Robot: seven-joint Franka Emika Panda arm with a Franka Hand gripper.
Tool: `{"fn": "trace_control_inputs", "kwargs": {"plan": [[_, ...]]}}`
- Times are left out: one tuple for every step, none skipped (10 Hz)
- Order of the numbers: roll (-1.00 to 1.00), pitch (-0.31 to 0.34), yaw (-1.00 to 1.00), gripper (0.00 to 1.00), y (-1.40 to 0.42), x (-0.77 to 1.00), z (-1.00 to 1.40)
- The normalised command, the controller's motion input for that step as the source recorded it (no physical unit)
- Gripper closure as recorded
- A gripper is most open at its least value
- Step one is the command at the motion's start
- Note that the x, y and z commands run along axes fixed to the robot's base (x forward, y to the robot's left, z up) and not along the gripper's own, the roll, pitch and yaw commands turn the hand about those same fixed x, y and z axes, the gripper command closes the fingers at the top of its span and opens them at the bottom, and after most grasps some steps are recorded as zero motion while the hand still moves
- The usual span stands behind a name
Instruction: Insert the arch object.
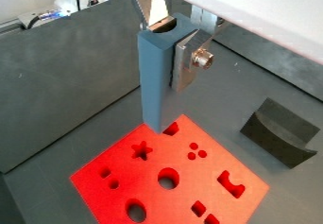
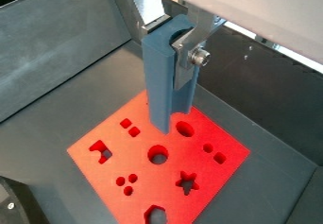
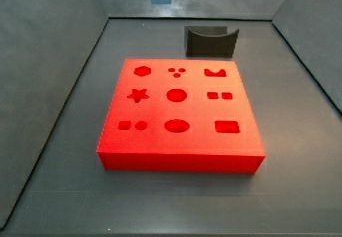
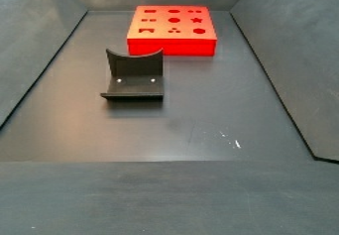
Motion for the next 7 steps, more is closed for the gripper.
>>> {"fn": "trace_control_inputs", "kwargs": {"plan": [[0.0,-0.007,0.0,1.0,-0.03,0.0,-0.01],[0.0,0.0,0.0,1.0,0.0,0.06,0.0],[0.0,0.101,-0.26,1.0,0.0,0.48,-0.13],[0.08,0.0,-0.35,1.0,0.0,0.48,-0.55],[0.06,-0.056,-0.26,1.0,0.23,0.58,-0.83],[0.03,0.0,-0.23,1.0,0.41,0.9,-0.64],[0.01,0.0,-0.14,1.0,0.53,0.95,-0.57]]}}
